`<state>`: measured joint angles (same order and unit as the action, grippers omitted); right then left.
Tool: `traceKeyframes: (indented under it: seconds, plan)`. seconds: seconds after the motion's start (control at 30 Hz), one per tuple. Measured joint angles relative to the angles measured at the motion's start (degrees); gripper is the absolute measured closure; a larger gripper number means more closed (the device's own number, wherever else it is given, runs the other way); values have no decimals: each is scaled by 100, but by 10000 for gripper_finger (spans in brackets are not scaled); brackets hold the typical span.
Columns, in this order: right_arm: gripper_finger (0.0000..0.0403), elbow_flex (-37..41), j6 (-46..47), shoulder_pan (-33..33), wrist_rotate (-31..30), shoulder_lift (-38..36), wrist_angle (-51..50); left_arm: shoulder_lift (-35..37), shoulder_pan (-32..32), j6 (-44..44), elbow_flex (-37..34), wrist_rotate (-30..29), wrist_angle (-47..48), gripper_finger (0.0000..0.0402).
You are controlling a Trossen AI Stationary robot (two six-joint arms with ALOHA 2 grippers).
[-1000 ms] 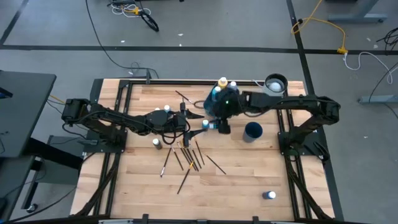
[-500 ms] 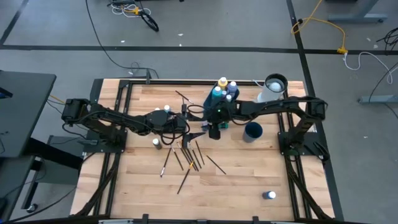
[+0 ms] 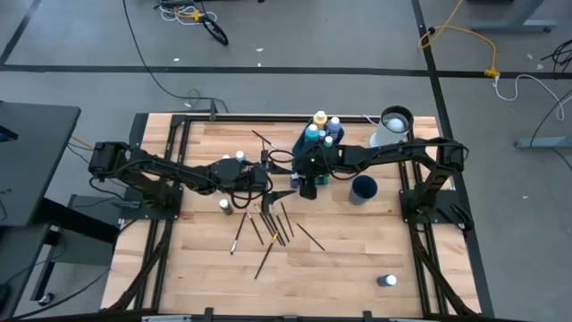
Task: Pick & Place Paint Supplies
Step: Put the blue paint bottle into the blue bin
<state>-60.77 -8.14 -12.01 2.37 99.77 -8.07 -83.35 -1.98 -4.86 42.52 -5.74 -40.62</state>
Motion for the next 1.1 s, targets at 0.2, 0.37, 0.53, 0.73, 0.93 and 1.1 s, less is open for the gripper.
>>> traceKeyframes:
  seconds: [0.2,0.37,0.53,0.73,0.93,1.1]
  plan:
    - [240,0,22,0,0,0,55,0,0,-2,0,0,0,136]
    - [291,-2,201,-15,24,-6,43,0,0,-2,0,0,-2,136]
    - [291,-100,1042,-11,220,-297,70,0,0,22,0,-1,-2,136]
    - [287,-337,546,-33,-903,-1176,-168,0,-2,132,0,0,-12,136]
    - [284,-353,536,-282,-1665,-1604,-688,2,-2,-33,0,-2,-9,136]
    - [284,-189,757,-531,-1445,-1165,-485,2,-2,-31,0,0,-4,136]
